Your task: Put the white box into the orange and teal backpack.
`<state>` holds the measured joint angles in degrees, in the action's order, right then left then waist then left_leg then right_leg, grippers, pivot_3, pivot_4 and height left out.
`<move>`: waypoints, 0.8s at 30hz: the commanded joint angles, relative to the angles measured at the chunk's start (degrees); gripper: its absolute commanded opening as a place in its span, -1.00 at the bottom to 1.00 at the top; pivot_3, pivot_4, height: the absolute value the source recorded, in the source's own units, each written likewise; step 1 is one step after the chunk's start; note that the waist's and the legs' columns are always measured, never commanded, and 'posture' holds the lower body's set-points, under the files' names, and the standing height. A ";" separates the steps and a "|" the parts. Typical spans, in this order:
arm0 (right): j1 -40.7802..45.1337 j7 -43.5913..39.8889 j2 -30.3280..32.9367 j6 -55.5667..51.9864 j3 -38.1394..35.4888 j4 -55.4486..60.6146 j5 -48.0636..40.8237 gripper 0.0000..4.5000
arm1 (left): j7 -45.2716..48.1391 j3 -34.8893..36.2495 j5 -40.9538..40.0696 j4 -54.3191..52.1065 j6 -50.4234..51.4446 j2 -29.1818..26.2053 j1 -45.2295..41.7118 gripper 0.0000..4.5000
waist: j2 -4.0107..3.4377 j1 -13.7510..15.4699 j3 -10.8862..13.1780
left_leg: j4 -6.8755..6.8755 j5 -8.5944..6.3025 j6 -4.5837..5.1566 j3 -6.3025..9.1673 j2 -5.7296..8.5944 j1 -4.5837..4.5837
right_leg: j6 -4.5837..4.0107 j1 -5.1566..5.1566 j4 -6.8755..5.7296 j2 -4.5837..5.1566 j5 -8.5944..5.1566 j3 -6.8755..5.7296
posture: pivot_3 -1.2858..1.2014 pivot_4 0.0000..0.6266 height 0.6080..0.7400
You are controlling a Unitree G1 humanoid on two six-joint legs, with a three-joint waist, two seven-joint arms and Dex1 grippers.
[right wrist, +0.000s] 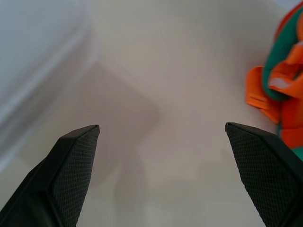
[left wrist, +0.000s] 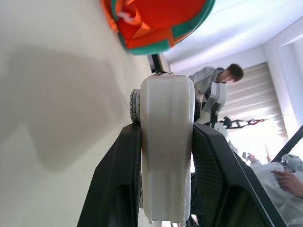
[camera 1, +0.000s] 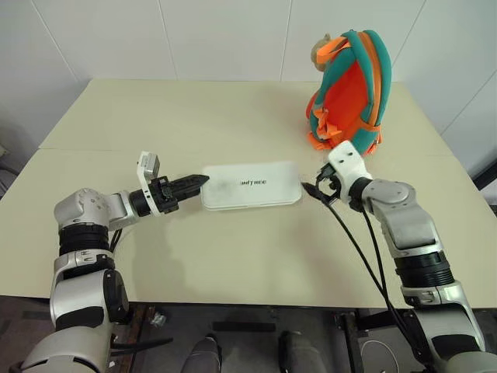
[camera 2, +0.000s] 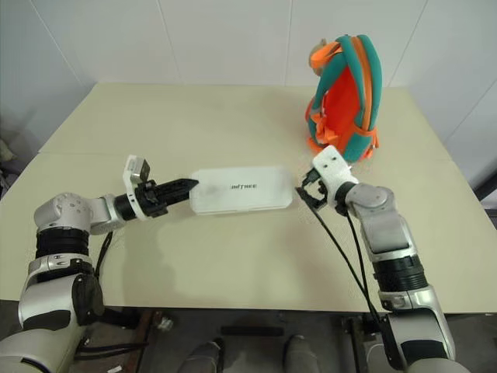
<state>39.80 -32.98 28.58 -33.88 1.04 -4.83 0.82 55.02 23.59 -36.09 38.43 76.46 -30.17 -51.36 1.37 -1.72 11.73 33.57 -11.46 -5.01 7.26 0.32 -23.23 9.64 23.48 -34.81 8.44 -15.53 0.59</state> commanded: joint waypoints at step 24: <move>26.96 15.44 -0.93 22.70 -17.13 -43.48 -7.93 1.00 | -19.11 17.97 -13.84 -5.06 2.40 4.14 1.10 -0.46 | 0.00 -0.80 0.00 | -0.35 0.15 -0.27 -0.06 0.00 0.01 | 0.00 0.03 0.23 0.00 0.00 0.04 | 0.03 -0.52 1.00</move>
<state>64.15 -16.84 26.25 -14.65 -14.98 -46.32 -6.04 36.00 40.41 -47.27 35.86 78.66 -26.17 -49.79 1.37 -2.52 11.73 33.21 -11.30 -5.28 7.18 0.31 -23.22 9.64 23.51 -34.58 8.45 -15.52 0.64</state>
